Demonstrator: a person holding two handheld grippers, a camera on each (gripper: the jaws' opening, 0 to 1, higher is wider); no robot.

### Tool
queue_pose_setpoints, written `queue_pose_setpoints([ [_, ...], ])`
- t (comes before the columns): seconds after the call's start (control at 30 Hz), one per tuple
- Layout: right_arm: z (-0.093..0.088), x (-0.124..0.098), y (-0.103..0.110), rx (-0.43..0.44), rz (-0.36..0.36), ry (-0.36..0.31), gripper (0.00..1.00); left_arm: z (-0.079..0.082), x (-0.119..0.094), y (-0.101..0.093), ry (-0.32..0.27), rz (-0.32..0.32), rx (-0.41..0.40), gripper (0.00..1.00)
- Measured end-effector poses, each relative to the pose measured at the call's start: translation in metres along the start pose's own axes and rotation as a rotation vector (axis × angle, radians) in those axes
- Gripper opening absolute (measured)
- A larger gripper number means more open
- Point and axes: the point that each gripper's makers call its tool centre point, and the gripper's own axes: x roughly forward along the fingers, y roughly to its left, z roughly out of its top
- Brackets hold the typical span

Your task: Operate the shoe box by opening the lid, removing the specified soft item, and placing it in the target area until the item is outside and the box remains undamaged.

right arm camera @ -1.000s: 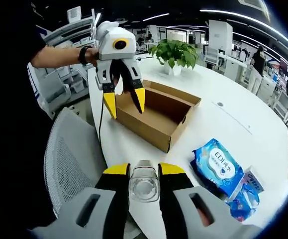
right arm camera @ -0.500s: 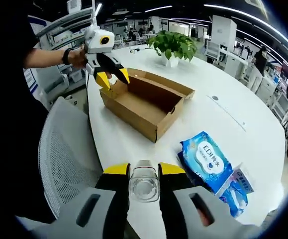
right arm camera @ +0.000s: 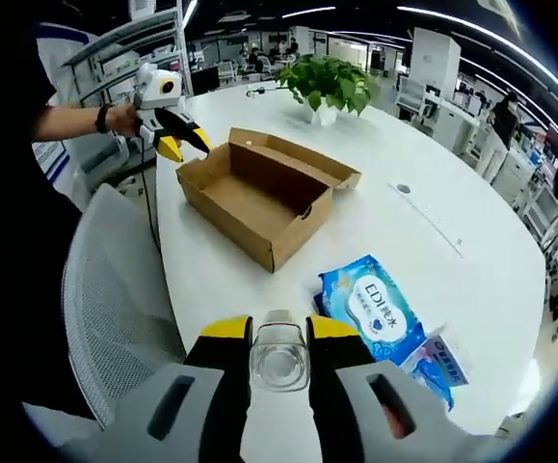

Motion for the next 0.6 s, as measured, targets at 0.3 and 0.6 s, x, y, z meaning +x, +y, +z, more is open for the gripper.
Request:
queue_pose_setpoints([
  [0.3, 0.001, -0.006, -0.049, -0.015, -0.039, 0.024, 0.19, -0.011, -0.016, 0.009, -0.017, 0.057, -0.051, 0.32],
  [0.6, 0.001, 0.000, -0.093, -0.070, -0.069, 0.057, 0.19, -0.017, -0.032, 0.016, -0.022, 0.111, -0.085, 0.31],
])
